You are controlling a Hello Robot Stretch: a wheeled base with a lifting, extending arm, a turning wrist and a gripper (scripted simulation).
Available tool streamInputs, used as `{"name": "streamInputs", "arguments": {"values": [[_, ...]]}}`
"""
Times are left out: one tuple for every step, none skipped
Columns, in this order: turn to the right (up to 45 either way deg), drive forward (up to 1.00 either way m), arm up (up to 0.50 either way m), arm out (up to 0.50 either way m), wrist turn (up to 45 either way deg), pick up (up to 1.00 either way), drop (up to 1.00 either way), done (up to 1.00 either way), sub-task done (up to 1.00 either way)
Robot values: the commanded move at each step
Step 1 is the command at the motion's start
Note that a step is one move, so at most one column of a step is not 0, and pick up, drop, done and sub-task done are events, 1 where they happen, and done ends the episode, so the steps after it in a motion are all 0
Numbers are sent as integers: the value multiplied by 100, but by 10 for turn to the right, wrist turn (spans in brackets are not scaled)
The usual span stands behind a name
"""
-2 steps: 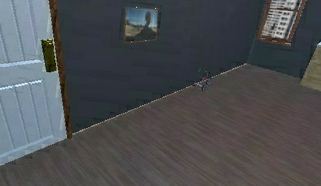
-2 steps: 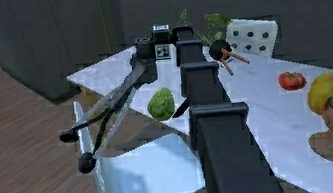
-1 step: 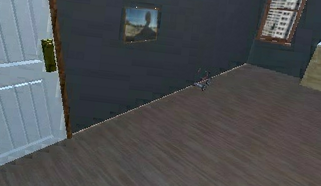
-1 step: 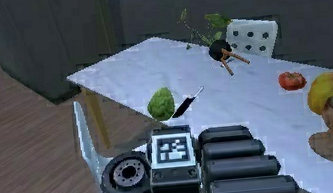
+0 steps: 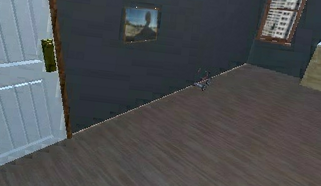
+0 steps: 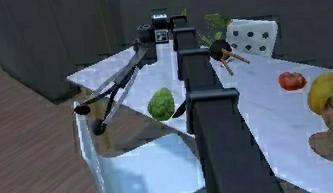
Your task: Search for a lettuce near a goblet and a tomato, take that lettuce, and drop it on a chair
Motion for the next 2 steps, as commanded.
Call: {"name": "streamInputs", "arguments": {"values": [[0,0,0,0,450,0,0,0,0],[0,0,0,0,450,0,0,0,0]]}}
